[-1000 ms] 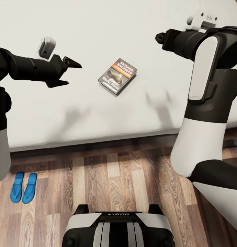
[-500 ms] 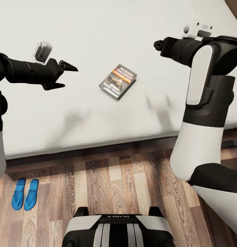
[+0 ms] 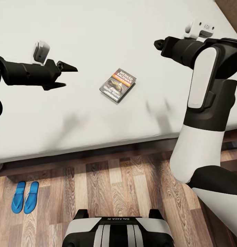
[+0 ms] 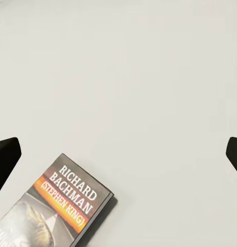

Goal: In the bedroom, move the book from the bed onto either nightstand, and place the two sandals side by side next to the bed.

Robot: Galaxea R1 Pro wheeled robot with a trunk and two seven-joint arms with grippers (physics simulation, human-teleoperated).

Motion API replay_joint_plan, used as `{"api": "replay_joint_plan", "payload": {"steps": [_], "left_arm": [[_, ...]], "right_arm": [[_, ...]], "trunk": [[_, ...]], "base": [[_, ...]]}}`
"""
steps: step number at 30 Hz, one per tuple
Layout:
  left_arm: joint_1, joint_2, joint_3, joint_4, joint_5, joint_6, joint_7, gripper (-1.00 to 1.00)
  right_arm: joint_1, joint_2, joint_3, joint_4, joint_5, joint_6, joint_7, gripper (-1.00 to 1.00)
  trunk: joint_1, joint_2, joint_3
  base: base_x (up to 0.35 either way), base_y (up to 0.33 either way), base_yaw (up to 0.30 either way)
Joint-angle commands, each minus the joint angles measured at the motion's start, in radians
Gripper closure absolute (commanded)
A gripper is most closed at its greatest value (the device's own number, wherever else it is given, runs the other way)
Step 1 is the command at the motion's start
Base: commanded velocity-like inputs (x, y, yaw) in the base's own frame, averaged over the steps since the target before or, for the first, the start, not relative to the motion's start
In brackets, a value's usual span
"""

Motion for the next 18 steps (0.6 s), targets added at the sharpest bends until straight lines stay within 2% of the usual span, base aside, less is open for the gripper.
{"api": "replay_joint_plan", "payload": {"steps": [1,8,18], "left_arm": [[0.003,0.001,-0.001,-0.001,0.009,0.008,-0.008,-1.00],[0.031,0.003,-0.001,-0.001,0.007,0.025,-0.044,-1.00],[0.154,0.001,0.025,-0.002,-0.006,0.019,-0.058,-1.00]], "right_arm": [[0.000,0.001,-0.002,-0.003,-0.012,0.004,-0.006,-1.00],[0.011,0.001,-0.002,-0.010,-0.020,0.004,-0.006,-1.00],[0.049,0.001,0.009,-0.013,-0.024,0.004,-0.006,-1.00]], "trunk": [[0.000,0.000,0.001],[0.000,0.000,0.013],[0.000,0.000,0.029]], "base": [[0.001,0.002,-0.001],[0.000,0.001,0.000],[0.000,0.000,0.000]]}}
